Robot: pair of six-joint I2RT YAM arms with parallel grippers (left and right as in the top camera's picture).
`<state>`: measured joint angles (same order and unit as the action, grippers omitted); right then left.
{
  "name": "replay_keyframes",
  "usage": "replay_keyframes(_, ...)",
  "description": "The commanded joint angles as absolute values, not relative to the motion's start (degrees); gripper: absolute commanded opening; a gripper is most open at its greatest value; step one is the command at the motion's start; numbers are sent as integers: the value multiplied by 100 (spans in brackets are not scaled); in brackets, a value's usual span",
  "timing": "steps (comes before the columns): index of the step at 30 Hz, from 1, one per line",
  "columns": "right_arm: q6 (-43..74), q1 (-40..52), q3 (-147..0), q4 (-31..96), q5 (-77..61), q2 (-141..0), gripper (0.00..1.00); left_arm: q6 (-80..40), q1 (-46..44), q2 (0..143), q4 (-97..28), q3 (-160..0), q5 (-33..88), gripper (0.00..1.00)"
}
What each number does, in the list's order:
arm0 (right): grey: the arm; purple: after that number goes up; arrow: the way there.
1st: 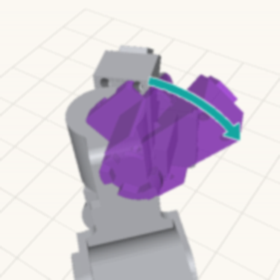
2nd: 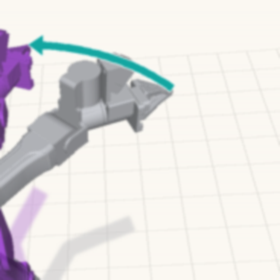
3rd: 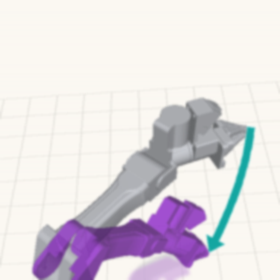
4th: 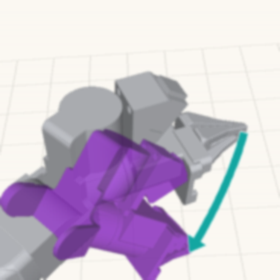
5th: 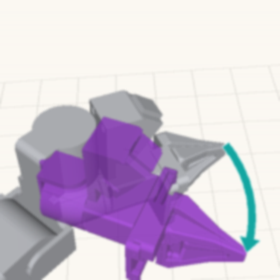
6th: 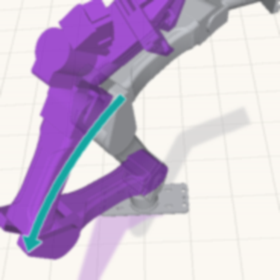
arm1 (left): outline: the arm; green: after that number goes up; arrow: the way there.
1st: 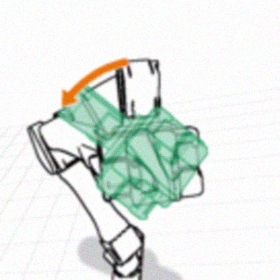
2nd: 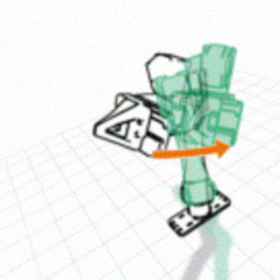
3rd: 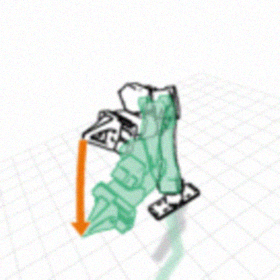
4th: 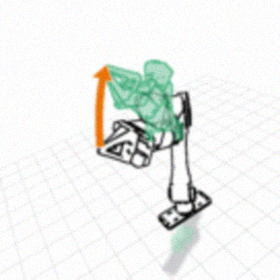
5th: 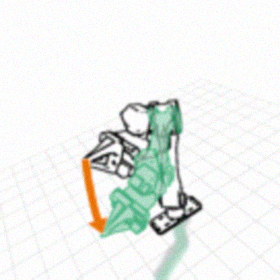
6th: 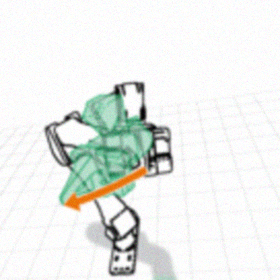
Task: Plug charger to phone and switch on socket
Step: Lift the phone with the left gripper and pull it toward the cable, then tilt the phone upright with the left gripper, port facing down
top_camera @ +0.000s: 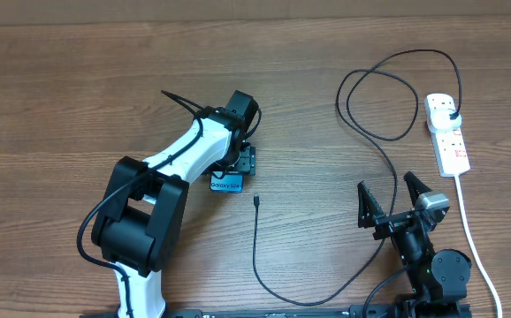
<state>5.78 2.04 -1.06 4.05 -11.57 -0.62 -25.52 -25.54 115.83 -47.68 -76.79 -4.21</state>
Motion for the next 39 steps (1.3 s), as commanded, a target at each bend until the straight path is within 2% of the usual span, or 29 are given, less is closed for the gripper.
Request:
replay_keyframes(1, 572, 257, -45, 377, -1100, -14, 100, -2574, -2543, 11926, -4821, -7397, -1002, 81)
replay_keyframes(5, 572, 257, -45, 377, -1100, -14, 100, -2576, -2543, 11913, -4895, -7467, -1000, 79)
replay_keyframes(11, 572, 257, -45, 377, -1100, -14, 100, -2578, -2541, 11911, -5568, -8060, -840, 70)
replay_keyframes(16, 572, 257, -45, 375, -1100, -14, 100, -2565, -2536, 11911, -6361, -8770, -602, 70)
replay_keyframes(22, 572, 257, -45, 375, -1100, -14, 100, -1999, -2423, 11913, -7024, -9465, 657, 71)
replay_keyframes(24, 572, 257, -45, 377, -1100, -14, 100, -1966, -2355, 11913, -7067, -9542, 823, 70)
replay_keyframes(29, 572, 257, -45, 377, -1100, -14, 100, -2276, -2300, 11922, -6814, -9465, 156, 69)
replay_keyframes(39, 572, 257, -45, 375, -1100, -14, 100, -2593, -2580, 11937, -6517, -8930, 128, 70)
